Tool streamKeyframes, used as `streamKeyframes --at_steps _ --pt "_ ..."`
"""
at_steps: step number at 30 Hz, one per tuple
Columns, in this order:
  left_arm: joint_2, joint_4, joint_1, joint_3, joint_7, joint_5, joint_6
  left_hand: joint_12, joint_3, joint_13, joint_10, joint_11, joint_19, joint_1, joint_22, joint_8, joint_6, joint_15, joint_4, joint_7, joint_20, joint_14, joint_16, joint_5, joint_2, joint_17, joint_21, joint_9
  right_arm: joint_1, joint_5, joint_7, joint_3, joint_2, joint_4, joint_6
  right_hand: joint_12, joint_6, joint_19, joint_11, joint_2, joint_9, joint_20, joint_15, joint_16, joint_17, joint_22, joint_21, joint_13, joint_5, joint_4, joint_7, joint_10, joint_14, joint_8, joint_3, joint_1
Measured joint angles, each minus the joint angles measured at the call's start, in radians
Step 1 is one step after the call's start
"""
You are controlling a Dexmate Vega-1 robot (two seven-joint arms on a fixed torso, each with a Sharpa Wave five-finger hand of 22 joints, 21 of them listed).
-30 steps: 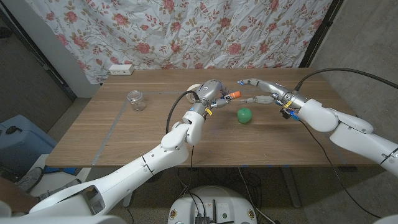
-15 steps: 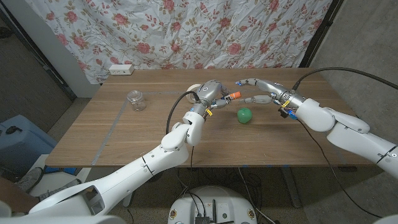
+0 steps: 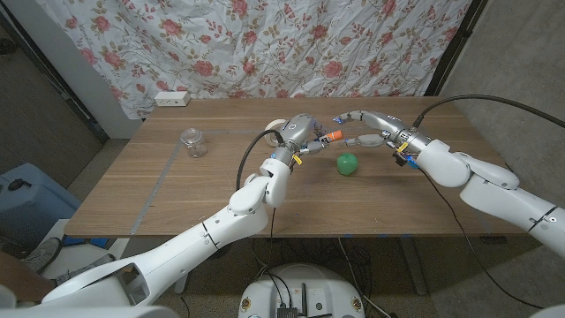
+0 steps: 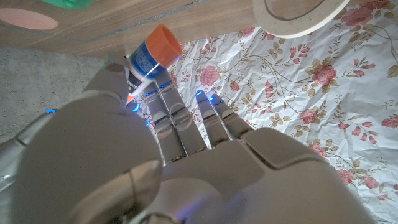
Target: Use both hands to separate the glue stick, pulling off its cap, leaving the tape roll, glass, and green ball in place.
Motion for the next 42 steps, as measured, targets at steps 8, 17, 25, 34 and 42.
streamKeyframes --at_steps 8,17,25,34,42 --pt "0.000 0.006 -0.007 0.004 -0.001 0.005 -0.005 -0.002 -0.004 -0.002 0.000 0.000 0.000 0.000 0.000 0.000 0.000 0.000 -0.001 0.000 0.000 0.000 0.000 0.002 0.000 0.000 0.000 0.000 0.008 -0.015 -0.016 -0.007 0.008 0.013 0.002 0.008 0.051 0.009 -0.031 -0.005 0.004 -0.009 -0.001 0.008 -0.004 0.000 0.000 -0.002 0.019 0.000 0.000 0.070 0.031 0.017 0.000 0.029" --pt "-0.001 0.015 -0.013 0.007 -0.003 0.007 -0.015 -0.003 -0.005 -0.002 0.000 0.000 0.000 -0.002 0.000 -0.004 0.000 0.000 -0.003 0.000 0.000 0.000 0.000 0.002 0.002 0.000 0.000 0.000 0.016 -0.020 -0.031 -0.013 0.018 0.037 0.015 0.008 0.111 0.014 -0.050 0.001 0.006 -0.014 -0.005 0.018 -0.002 0.000 -0.005 -0.003 0.030 0.008 0.000 0.113 0.063 0.036 0.000 0.035" --pt "-0.003 0.023 -0.019 0.008 -0.005 0.007 -0.023 -0.004 -0.007 -0.001 0.000 0.000 0.000 -0.002 0.000 -0.004 0.000 0.000 -0.004 0.000 0.000 0.000 0.000 0.002 0.002 0.000 0.000 0.000 0.025 -0.020 -0.041 -0.019 0.025 0.058 0.034 0.008 0.166 0.018 -0.059 0.008 0.009 -0.018 -0.003 0.035 0.003 0.000 -0.005 -0.003 0.038 0.012 -0.002 0.166 0.096 0.057 -0.004 0.053" --pt "-0.005 0.030 -0.022 0.008 -0.005 0.003 -0.029 -0.002 -0.009 -0.001 0.004 -0.004 0.000 -0.002 0.000 -0.003 0.000 0.000 -0.004 0.000 0.000 0.000 0.000 0.002 0.002 0.000 0.000 0.000 0.039 -0.007 -0.041 -0.024 0.033 0.079 0.049 0.008 0.215 0.030 -0.064 0.023 0.014 -0.031 -0.003 0.047 0.009 0.000 -0.005 -0.004 0.042 0.012 -0.003 0.228 0.118 0.080 -0.004 0.068" --pt "-0.007 0.035 -0.025 0.008 -0.004 0.001 -0.033 -0.002 -0.009 -0.001 0.004 -0.004 0.000 -0.002 0.000 -0.003 0.000 0.000 -0.004 0.000 0.000 0.000 0.000 0.001 0.002 0.000 0.000 0.000 0.055 0.008 -0.025 -0.031 0.036 0.097 0.066 0.008 0.269 0.045 -0.064 0.043 0.018 -0.045 -0.003 0.062 0.017 0.000 -0.005 -0.007 0.042 0.016 -0.001 0.277 0.143 0.106 -0.008 0.088"
